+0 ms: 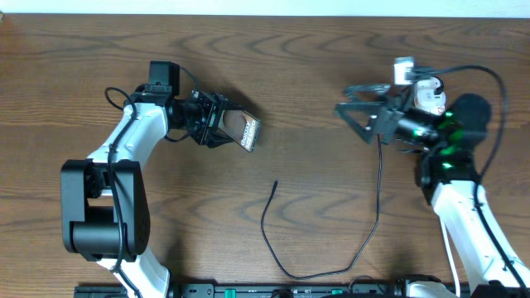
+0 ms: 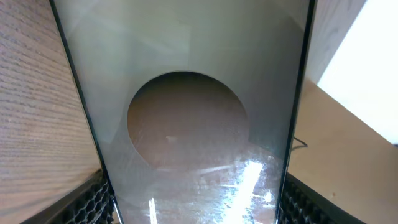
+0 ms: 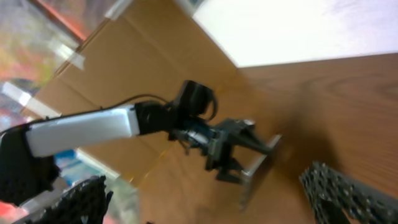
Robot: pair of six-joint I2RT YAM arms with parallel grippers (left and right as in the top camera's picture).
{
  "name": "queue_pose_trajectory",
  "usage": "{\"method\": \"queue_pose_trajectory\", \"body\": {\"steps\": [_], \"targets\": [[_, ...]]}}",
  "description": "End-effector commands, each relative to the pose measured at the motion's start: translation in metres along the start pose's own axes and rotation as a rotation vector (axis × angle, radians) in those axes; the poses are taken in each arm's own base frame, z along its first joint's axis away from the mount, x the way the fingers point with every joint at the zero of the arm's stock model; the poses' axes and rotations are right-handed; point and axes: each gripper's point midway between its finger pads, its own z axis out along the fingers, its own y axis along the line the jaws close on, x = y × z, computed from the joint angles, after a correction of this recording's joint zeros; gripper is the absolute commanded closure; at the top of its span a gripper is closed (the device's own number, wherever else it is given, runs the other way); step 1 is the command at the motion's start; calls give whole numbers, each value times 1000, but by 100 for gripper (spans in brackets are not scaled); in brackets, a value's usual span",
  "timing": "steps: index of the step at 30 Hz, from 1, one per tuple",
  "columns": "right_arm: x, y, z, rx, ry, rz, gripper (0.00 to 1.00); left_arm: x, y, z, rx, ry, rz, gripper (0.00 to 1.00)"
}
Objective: Plug charger to phone and switch on socket
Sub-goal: 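Move the right gripper to the phone and grasp its edge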
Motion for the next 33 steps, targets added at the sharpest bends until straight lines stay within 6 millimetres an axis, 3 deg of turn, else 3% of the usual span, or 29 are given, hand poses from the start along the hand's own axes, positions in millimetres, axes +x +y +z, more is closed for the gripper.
{"method": "queue_pose_trajectory", "body": {"steps": [1,6,14,19,27,30,33], "targets": [[13,11,29,-46,48,88,1,4,-18,-6,13,-43,27,92],[18,12,43,-35,40,95,1,3,-18,-6,11,-50,28,93],[18,2,44,9,26,135,1,1,-17,-6,5,-62,28,93],[57,-41,42,158,110,358,1,-2,-17,-6,4,-75,32,93],[98,-59,65,155,219,440,1,1,-24,-14,16,-105,58,93],[122,-61,82,173,267,457,1,1,-32,-27,22,-176,90,93],[131,-62,93,208,269,420,1,1,-35,-42,12,-254,106,93]]}}
